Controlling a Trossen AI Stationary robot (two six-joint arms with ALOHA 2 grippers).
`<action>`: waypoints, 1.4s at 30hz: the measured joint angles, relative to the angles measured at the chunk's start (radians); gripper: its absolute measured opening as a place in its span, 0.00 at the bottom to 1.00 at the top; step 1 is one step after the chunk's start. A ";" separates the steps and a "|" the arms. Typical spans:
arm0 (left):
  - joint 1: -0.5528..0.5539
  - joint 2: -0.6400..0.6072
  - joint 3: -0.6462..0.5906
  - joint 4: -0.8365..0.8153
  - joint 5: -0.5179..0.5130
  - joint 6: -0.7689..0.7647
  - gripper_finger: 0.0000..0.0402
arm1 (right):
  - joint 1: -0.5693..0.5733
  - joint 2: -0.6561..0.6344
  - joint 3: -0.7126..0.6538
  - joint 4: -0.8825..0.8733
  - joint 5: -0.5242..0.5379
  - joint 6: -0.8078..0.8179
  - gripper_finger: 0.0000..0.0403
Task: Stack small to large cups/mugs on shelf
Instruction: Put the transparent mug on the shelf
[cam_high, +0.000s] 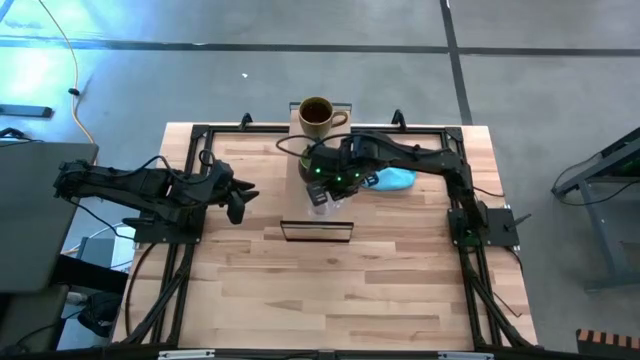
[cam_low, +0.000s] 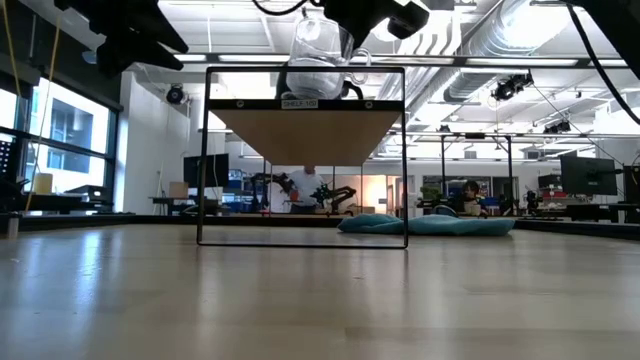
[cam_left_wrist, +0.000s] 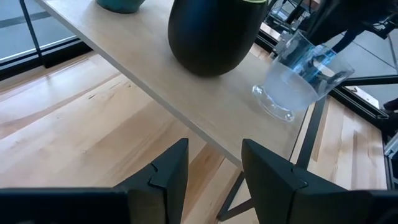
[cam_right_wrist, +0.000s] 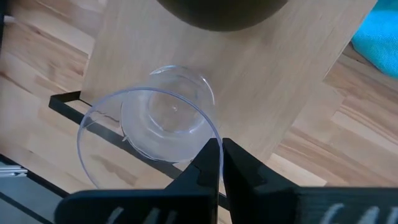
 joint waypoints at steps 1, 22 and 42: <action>0.000 0.000 0.000 0.000 0.001 0.000 0.34 | 0.000 0.000 0.000 0.001 0.000 0.000 0.00; 0.000 0.000 0.000 0.000 0.007 -0.004 0.34 | -0.001 0.000 0.000 0.010 0.005 -0.032 0.00; 0.000 0.000 0.000 0.000 0.007 -0.010 0.34 | -0.001 0.000 0.000 -0.006 0.002 -0.025 0.00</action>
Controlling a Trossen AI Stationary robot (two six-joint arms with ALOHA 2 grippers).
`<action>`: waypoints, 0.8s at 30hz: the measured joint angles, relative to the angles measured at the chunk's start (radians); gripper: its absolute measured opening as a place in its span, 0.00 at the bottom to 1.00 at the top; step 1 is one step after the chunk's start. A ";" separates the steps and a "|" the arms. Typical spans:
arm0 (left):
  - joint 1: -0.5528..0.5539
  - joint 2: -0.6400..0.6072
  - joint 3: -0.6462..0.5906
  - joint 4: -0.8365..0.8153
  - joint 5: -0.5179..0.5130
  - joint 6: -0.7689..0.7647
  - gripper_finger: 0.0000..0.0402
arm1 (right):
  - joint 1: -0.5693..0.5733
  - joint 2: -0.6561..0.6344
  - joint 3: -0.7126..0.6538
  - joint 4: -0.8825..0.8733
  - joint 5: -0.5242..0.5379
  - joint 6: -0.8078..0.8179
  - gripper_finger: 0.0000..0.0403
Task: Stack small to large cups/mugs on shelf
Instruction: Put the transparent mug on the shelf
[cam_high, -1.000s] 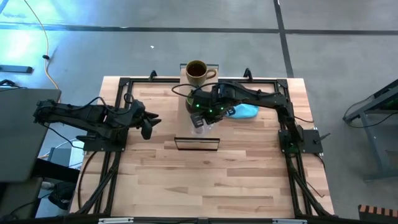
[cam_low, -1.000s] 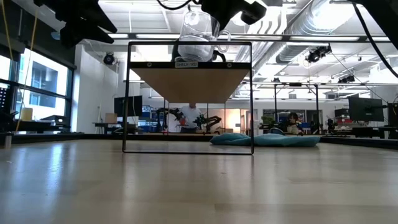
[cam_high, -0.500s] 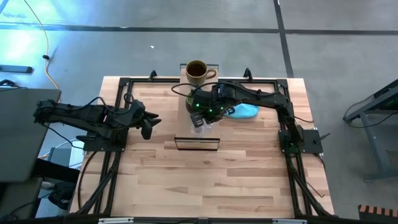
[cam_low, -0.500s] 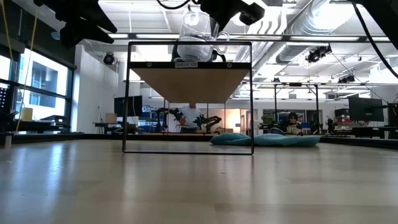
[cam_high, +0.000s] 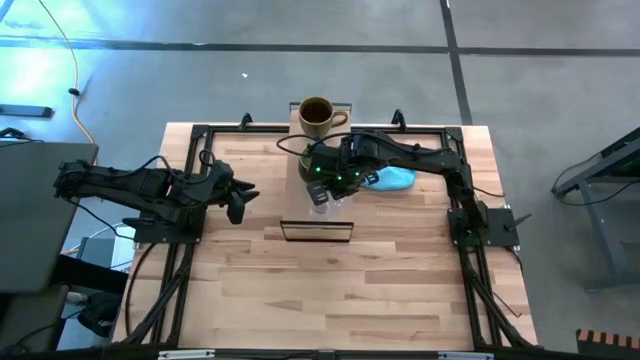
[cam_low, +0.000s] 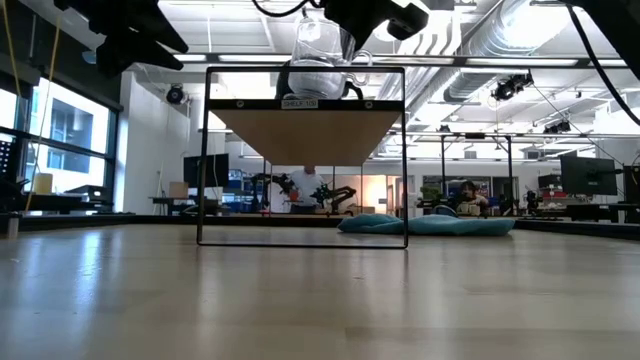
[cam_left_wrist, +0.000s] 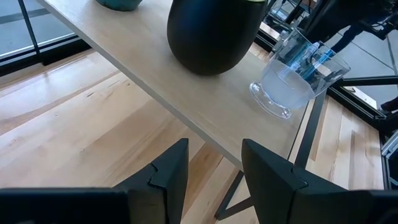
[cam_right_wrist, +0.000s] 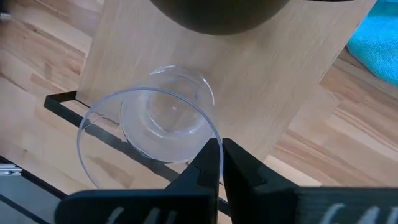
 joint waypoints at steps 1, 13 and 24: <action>0.000 0.000 0.000 0.000 0.000 0.000 0.34 | 0.000 0.000 0.000 -0.001 -0.002 -0.001 0.00; 0.000 0.000 0.000 0.000 0.000 0.000 0.34 | 0.000 0.000 0.000 0.037 -0.048 -0.024 0.00; 0.000 0.000 0.000 0.000 0.000 0.001 0.34 | 0.000 0.000 0.000 0.014 -0.048 0.001 0.00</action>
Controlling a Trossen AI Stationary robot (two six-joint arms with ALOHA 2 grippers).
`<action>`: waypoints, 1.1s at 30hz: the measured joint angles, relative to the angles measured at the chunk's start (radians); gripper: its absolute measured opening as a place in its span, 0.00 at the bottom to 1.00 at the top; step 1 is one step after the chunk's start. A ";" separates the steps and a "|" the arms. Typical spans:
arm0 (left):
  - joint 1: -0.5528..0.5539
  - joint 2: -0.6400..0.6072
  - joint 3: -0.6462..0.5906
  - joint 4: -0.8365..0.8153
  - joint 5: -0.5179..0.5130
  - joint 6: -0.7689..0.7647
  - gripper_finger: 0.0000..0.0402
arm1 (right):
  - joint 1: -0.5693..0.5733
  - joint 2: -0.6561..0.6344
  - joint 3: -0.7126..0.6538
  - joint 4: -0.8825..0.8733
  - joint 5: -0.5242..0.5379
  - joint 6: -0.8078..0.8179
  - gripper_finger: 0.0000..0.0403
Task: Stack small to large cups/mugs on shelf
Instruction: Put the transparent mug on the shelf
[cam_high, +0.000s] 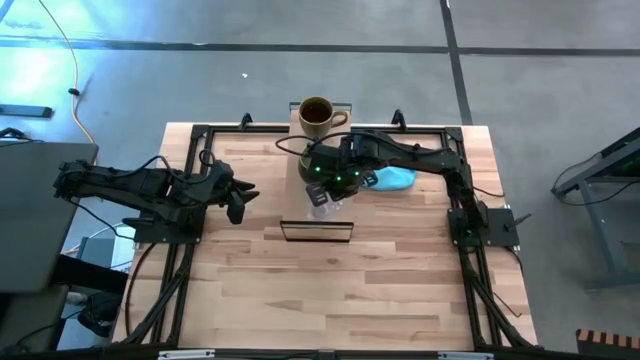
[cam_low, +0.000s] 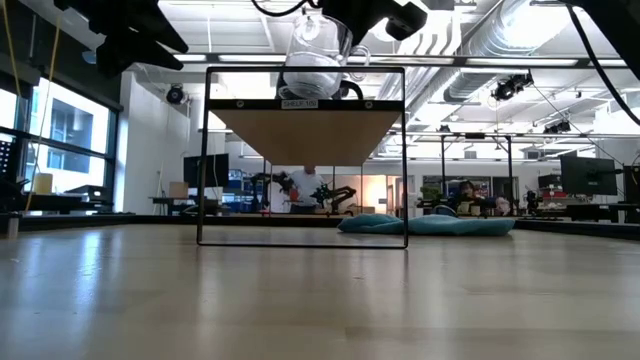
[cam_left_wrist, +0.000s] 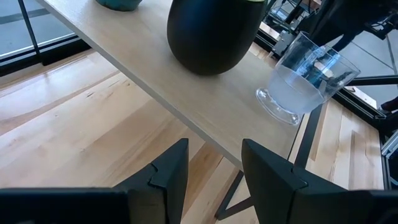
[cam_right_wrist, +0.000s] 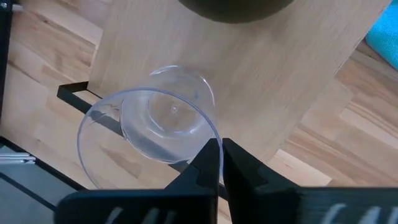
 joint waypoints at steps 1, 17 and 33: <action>0.000 0.000 0.000 0.000 0.000 0.000 0.34 | 0.000 0.000 0.000 0.001 0.000 0.000 0.01; 0.000 0.000 0.000 0.000 0.000 -0.002 0.34 | 0.000 0.000 0.000 0.016 -0.020 -0.003 0.10; 0.000 0.000 0.000 0.000 0.000 -0.002 0.34 | -0.013 0.000 0.000 0.033 -0.022 -0.026 0.10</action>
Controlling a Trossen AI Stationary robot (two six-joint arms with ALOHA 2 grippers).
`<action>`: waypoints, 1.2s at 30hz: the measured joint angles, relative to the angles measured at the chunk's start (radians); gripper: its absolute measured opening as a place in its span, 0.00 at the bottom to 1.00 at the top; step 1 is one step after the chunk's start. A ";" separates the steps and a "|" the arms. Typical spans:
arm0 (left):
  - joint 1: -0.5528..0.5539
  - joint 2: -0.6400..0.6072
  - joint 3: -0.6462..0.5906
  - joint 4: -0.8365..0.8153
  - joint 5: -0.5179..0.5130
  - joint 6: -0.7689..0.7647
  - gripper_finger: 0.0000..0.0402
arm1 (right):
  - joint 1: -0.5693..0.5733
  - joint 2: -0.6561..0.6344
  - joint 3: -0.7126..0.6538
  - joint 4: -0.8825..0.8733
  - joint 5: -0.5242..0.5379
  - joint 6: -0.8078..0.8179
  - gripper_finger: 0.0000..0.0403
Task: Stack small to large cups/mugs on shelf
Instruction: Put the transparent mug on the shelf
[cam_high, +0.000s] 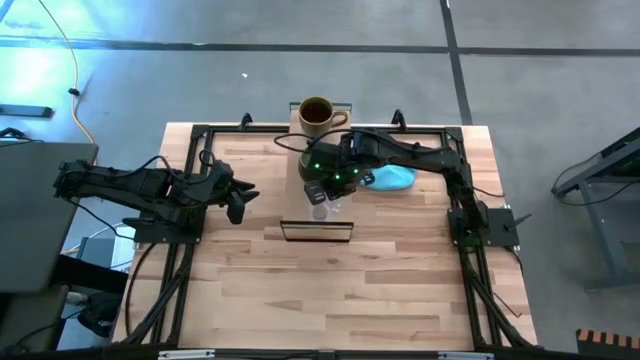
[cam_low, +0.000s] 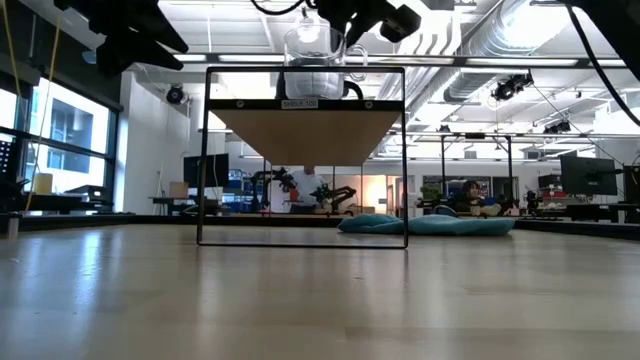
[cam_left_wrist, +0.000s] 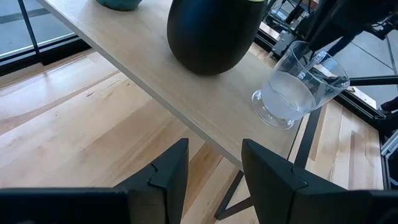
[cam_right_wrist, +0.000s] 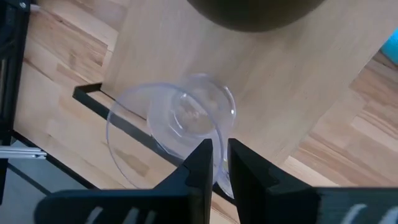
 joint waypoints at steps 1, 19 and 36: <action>0.000 0.000 0.000 0.000 0.000 0.000 0.34 | 0.000 0.000 0.000 0.005 0.000 -0.003 0.10; 0.000 0.000 0.000 0.000 0.000 0.000 0.34 | -0.009 0.000 0.000 0.036 0.010 -0.034 0.10; 0.000 0.000 0.000 0.000 0.004 -0.001 0.34 | -0.020 0.000 0.000 0.036 0.010 -0.063 0.10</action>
